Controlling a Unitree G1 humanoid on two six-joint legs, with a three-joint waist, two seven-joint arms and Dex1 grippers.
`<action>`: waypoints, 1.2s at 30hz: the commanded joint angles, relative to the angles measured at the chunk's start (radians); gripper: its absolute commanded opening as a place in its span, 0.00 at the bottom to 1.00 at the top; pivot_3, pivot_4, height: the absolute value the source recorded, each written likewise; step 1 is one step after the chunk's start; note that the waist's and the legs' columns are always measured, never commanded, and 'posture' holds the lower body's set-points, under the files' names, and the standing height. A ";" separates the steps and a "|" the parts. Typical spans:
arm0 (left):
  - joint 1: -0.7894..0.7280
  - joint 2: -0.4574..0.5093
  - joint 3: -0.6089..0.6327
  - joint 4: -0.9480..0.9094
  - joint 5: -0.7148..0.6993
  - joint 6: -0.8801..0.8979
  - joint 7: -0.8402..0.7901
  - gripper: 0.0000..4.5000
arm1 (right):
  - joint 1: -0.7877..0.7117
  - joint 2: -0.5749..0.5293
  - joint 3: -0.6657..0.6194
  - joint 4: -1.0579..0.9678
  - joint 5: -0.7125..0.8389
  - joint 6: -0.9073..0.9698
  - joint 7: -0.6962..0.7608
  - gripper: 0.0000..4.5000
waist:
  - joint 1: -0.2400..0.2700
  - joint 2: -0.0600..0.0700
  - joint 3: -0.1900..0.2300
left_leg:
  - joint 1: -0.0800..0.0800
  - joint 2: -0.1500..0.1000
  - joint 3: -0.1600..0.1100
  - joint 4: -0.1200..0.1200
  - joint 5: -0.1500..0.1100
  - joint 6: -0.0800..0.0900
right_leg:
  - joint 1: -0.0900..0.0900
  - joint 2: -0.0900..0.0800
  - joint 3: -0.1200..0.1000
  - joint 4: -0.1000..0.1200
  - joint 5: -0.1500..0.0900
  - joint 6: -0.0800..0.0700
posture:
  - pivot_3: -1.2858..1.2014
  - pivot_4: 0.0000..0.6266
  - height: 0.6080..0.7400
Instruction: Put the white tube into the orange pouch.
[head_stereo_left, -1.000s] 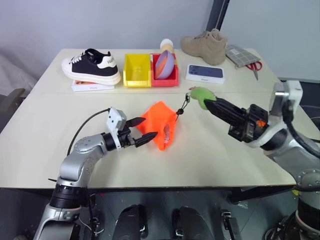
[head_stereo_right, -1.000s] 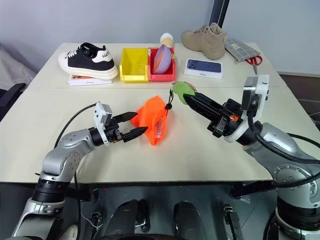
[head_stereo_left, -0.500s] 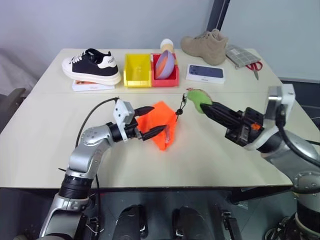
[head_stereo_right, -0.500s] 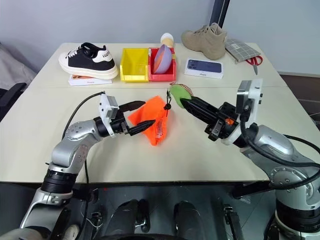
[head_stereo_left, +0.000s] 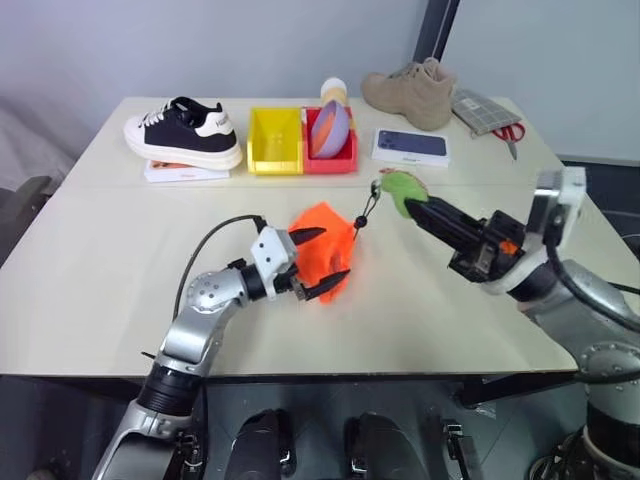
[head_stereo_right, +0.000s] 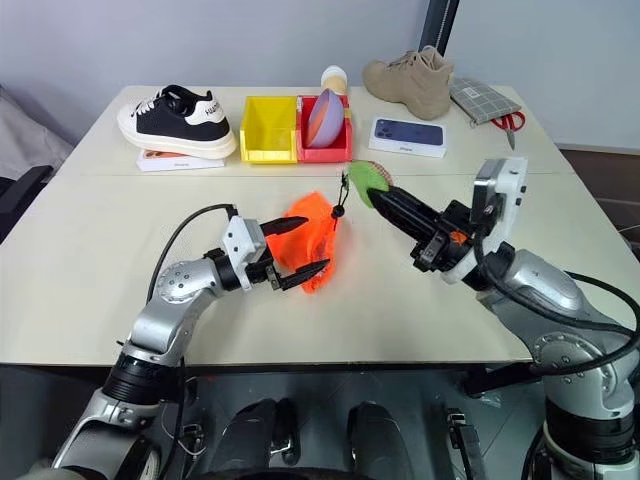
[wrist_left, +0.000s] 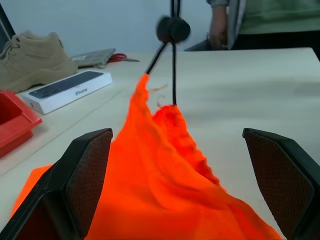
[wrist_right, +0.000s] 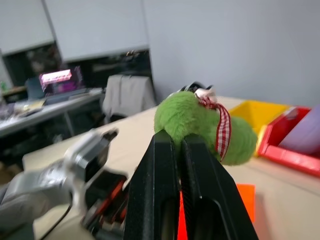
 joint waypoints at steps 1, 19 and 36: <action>0.006 -0.028 -0.010 -0.046 0.055 -0.075 0.065 0.99 | -0.011 0.010 -0.029 -0.023 0.038 -0.027 -0.022 0.00 | 0.000 0.000 0.000 | 0.000 0.000 0.000 0.000 0.000 0.000 | 0.000 0.000 0.000 0.000 0.000 0.000 | 0.52 0.24 1.00; 0.041 -0.102 -0.046 -0.032 0.209 -0.205 0.257 0.99 | -0.014 0.129 -0.008 0.005 0.134 -0.056 -0.169 0.00 | 0.000 0.000 0.000 | 0.000 0.000 0.000 0.000 0.000 0.000 | 0.000 0.000 0.000 0.000 0.001 0.002 | 0.52 0.24 1.00; -0.038 -0.172 -0.059 0.071 0.220 -0.238 0.299 0.99 | 0.018 0.214 -0.032 0.079 0.182 -0.106 -0.279 0.00 | 0.000 0.000 0.000 | 0.000 0.000 0.000 0.000 0.000 0.001 | 0.000 0.001 0.000 0.000 0.002 0.003 | 0.52 0.24 1.00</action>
